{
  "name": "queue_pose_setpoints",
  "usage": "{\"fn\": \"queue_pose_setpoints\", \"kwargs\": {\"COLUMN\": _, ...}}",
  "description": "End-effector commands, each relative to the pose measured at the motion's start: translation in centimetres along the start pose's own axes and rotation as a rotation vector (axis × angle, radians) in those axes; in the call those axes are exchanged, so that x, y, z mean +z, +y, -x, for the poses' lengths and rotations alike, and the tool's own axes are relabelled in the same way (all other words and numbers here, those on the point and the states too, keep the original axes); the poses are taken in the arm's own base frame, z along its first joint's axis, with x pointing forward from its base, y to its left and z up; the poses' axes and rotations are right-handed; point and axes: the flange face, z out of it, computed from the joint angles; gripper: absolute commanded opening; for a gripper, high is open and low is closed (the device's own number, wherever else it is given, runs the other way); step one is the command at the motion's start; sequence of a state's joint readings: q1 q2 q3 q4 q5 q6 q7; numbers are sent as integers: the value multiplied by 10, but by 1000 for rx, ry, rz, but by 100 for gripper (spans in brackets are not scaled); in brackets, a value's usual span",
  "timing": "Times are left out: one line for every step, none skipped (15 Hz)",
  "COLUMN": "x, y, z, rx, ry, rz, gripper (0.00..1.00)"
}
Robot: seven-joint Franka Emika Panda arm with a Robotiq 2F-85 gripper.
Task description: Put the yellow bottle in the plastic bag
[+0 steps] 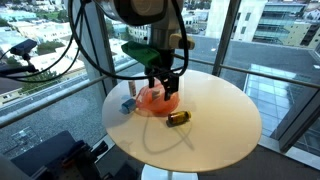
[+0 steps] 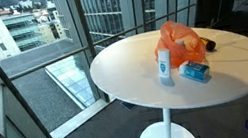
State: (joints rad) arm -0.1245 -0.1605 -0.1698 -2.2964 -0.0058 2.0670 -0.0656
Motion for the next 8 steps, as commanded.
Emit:
{"fn": "queue_pose_setpoints", "kwargs": {"x": 13, "y": -5, "z": -33, "rx": 60, "ry": 1, "rz": -14, "gripper": 100}}
{"fn": "queue_pose_setpoints", "kwargs": {"x": 16, "y": -5, "z": -37, "rx": 66, "ry": -2, "rz": -10, "gripper": 100}}
{"fn": "queue_pose_setpoints", "kwargs": {"x": 15, "y": -5, "z": -38, "rx": 61, "ry": -5, "rz": -7, "gripper": 100}}
{"fn": "queue_pose_setpoints", "kwargs": {"x": 20, "y": -3, "z": -26, "rx": 35, "ry": -12, "rz": -2, "gripper": 100}}
{"fn": "queue_pose_setpoints", "kwargs": {"x": 23, "y": -3, "z": -30, "rx": 36, "ry": -16, "rz": 0, "gripper": 100}}
{"fn": "queue_pose_setpoints", "kwargs": {"x": 23, "y": -3, "z": -33, "rx": 37, "ry": -16, "rz": 1, "gripper": 100}}
{"fn": "queue_pose_setpoints", "kwargs": {"x": 23, "y": -3, "z": -34, "rx": 37, "ry": -16, "rz": 2, "gripper": 100}}
{"fn": "queue_pose_setpoints", "kwargs": {"x": 26, "y": -4, "z": -37, "rx": 50, "ry": -7, "rz": 11, "gripper": 100}}
